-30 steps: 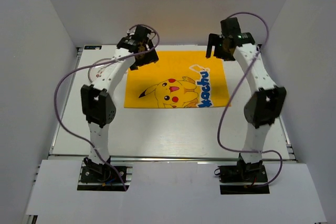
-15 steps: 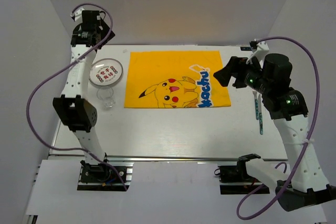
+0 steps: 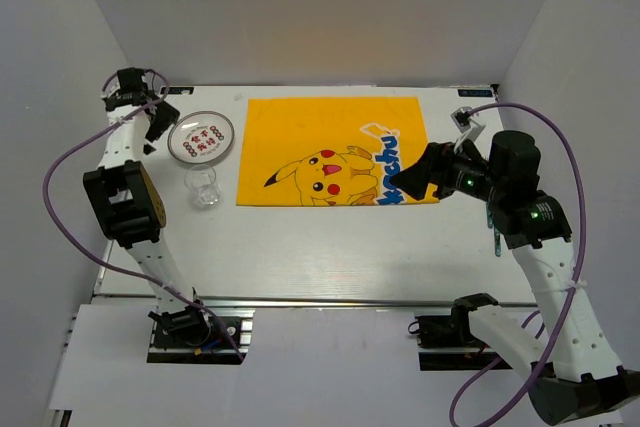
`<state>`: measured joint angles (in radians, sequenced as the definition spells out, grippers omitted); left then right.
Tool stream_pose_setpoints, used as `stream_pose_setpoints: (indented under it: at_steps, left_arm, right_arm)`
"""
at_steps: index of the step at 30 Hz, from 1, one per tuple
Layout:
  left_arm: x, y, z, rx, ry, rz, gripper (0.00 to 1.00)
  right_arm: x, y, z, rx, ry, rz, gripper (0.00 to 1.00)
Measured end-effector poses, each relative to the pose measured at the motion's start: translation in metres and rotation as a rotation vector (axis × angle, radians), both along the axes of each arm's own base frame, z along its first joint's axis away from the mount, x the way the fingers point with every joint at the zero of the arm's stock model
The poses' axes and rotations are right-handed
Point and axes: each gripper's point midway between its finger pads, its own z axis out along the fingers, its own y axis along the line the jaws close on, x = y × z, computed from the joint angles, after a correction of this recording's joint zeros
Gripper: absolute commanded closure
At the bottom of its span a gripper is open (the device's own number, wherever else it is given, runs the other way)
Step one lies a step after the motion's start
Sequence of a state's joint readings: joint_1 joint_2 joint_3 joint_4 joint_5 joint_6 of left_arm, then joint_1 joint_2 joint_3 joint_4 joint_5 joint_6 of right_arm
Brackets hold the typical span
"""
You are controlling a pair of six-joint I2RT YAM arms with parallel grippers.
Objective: Set the dinner table for one person
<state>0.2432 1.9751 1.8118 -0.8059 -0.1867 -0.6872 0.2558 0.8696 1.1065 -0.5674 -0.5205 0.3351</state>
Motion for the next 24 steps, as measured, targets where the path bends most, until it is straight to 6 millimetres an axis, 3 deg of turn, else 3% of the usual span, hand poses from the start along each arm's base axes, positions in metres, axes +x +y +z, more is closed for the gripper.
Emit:
stream_pose_setpoints:
  at_steps: [5,11,17,19,20,24]
  left_arm:
    - [-0.016,0.000,-0.049,-0.080,0.056,0.006,0.12]
    - [-0.017,0.002,-0.098,-0.170,0.071,0.022,0.20]
    - [-0.009,-0.001,-0.126,-0.222,0.052,0.025,0.23]
    - [0.003,-0.002,-0.122,-0.234,-0.002,0.022,0.34]
    - [0.008,-0.002,-0.122,-0.240,-0.021,0.021,0.53]
    - [0.021,-0.005,-0.131,-0.280,-0.068,0.027,0.86]
  right_arm:
    - [-0.006,0.008,0.009,0.038,-0.025,0.064,0.11]
    - [-0.019,0.019,0.016,0.097,-0.045,0.149,0.11]
    - [-0.022,0.022,0.019,0.112,-0.055,0.178,0.11]
    - [-0.023,0.022,0.019,0.114,-0.054,0.185,0.11]
    - [-0.023,0.023,0.019,0.115,-0.053,0.188,0.11]
    - [-0.023,0.024,0.020,0.116,-0.056,0.192,0.11]
